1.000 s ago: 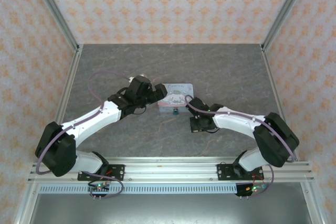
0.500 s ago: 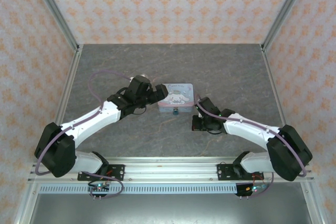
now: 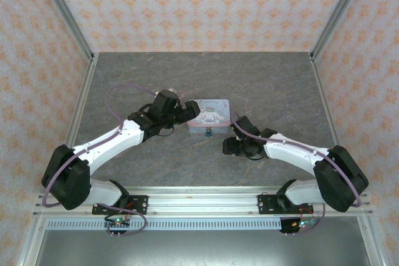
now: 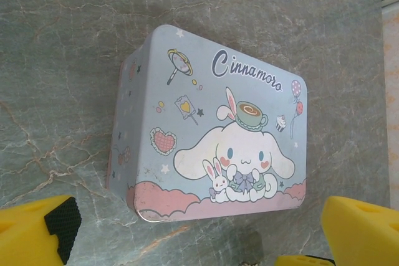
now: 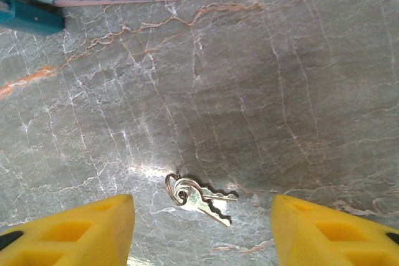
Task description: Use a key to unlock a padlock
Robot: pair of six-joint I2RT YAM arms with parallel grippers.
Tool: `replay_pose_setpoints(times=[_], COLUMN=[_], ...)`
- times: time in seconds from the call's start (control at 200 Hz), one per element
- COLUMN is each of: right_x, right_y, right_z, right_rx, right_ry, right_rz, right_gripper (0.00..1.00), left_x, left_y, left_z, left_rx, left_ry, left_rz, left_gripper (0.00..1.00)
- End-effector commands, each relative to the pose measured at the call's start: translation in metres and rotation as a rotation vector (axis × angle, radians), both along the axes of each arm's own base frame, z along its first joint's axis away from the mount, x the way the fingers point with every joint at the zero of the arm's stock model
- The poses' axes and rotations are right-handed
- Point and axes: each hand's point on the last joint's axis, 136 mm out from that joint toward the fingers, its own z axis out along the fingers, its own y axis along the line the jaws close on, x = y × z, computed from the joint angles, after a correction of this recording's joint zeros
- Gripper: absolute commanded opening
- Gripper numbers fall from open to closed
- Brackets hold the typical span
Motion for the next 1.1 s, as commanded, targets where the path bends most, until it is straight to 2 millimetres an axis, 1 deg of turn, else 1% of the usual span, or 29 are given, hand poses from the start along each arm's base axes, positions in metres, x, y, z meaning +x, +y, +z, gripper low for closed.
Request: replay_pose_setpoints(times=[0.0, 0.23, 0.591, 0.846, 0.966, 1.091], right_x=[0.002, 0.000, -0.007, -0.003, -0.001, -0.003], right_y=[0.000, 0.012, 0.005, 0.012, 0.013, 0.012], right_z=[0.003, -0.001, -0.017, -0.023, -0.025, -0.030], right_rx=[-0.050, -0.067, -0.134, -0.137, -0.174, -0.228], right_ry=[0.007, 0.044, 0.101, 0.117, 0.126, 0.136], right_rz=[-0.013, -0.047, -0.121, -0.133, -0.136, -0.132], right_gripper=[0.56, 0.55, 0.55, 0.55, 0.51, 0.44], left_x=[0.001, 0.001, 0.003, 0.004, 0.005, 0.006], left_y=[-0.002, 0.001, 0.002, 0.002, 0.002, 0.001], left_z=[0.001, -0.002, -0.001, -0.004, -0.004, -0.003], left_rx=[0.011, 0.019, 0.025, 0.035, 0.031, 0.028], left_ry=[-0.013, -0.012, -0.021, -0.024, -0.028, -0.032], left_rz=[-0.014, 0.000, 0.002, 0.002, 0.003, 0.001], left_gripper=[1.00, 1.00, 1.00, 1.00, 1.00, 1.00])
